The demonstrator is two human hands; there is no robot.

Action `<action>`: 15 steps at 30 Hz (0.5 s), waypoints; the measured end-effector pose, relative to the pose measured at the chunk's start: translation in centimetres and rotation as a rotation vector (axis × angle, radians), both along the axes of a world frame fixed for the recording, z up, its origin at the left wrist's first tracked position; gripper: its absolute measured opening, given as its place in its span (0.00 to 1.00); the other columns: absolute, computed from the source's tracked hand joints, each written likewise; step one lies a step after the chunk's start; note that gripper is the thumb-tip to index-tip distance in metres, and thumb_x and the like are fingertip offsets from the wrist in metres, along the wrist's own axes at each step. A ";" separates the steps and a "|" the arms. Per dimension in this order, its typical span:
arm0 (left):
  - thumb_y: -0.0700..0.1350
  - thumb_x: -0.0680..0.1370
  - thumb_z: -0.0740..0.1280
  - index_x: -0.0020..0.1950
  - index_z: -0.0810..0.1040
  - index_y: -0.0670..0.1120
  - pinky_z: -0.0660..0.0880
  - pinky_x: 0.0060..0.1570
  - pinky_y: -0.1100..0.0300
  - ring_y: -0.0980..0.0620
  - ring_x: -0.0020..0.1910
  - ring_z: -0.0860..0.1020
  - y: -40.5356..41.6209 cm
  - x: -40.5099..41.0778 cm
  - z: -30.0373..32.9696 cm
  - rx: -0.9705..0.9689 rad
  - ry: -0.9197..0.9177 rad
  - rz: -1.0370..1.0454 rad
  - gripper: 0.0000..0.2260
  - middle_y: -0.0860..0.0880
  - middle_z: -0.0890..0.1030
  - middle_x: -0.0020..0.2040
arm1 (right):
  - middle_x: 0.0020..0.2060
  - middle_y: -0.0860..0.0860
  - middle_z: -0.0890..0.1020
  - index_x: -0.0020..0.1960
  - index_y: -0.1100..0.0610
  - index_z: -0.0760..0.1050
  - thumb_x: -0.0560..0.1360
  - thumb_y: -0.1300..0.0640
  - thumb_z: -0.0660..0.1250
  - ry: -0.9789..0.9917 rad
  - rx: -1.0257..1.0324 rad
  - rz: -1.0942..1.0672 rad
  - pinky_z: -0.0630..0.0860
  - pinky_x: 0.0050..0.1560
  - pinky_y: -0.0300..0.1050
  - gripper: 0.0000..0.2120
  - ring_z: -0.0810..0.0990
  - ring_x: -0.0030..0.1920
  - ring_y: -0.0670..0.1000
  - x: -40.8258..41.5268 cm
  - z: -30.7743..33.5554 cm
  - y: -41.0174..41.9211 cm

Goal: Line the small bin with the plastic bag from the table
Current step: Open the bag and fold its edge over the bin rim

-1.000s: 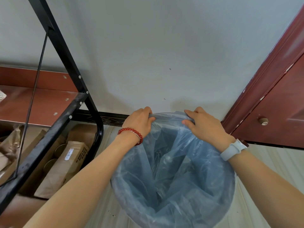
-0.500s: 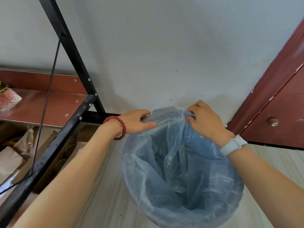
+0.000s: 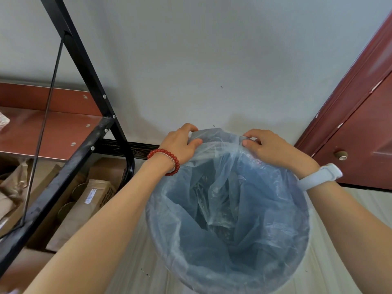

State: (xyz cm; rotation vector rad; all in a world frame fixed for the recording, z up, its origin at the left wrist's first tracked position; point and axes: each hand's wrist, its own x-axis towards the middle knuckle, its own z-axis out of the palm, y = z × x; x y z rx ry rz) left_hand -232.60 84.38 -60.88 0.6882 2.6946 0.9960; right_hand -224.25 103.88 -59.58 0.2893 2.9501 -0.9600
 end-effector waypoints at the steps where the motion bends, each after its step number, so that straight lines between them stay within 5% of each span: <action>1: 0.48 0.78 0.60 0.61 0.71 0.44 0.67 0.47 0.60 0.44 0.50 0.75 0.1 0.0 -0.1 -0.011 0.009 0.006 0.13 0.41 0.78 0.52 | 0.36 0.50 0.77 0.54 0.58 0.75 0.78 0.55 0.58 -0.019 -0.008 -0.002 0.70 0.37 0.43 0.11 0.74 0.33 0.49 0.1 0.1 0.2; 4: 0.48 0.78 0.60 0.58 0.72 0.41 0.65 0.45 0.60 0.46 0.47 0.73 0.3 0.1 -0.4 -0.046 0.050 0.016 0.13 0.42 0.78 0.52 | 0.39 0.51 0.78 0.54 0.58 0.74 0.78 0.53 0.57 -0.032 0.014 -0.018 0.70 0.41 0.45 0.12 0.75 0.37 0.52 0.1 0.0 0.3; 9: 0.48 0.78 0.61 0.53 0.74 0.39 0.61 0.46 0.65 0.50 0.47 0.70 0.2 0.0 -1.0 -0.073 0.123 -0.004 0.12 0.48 0.68 0.49 | 0.31 0.49 0.73 0.49 0.61 0.74 0.78 0.55 0.58 0.050 0.079 -0.072 0.64 0.33 0.43 0.11 0.71 0.37 0.54 0.4 -1.2 -0.3; 15: 0.49 0.78 0.59 0.54 0.74 0.39 0.65 0.44 0.58 0.46 0.45 0.72 0.0 -0.2 -1.3 -0.131 0.144 -0.066 0.13 0.42 0.78 0.49 | 0.48 0.57 0.75 0.47 0.63 0.79 0.76 0.56 0.62 0.140 0.110 -0.083 0.64 0.48 0.40 0.12 0.71 0.50 0.52 0.6 -2.1 0.0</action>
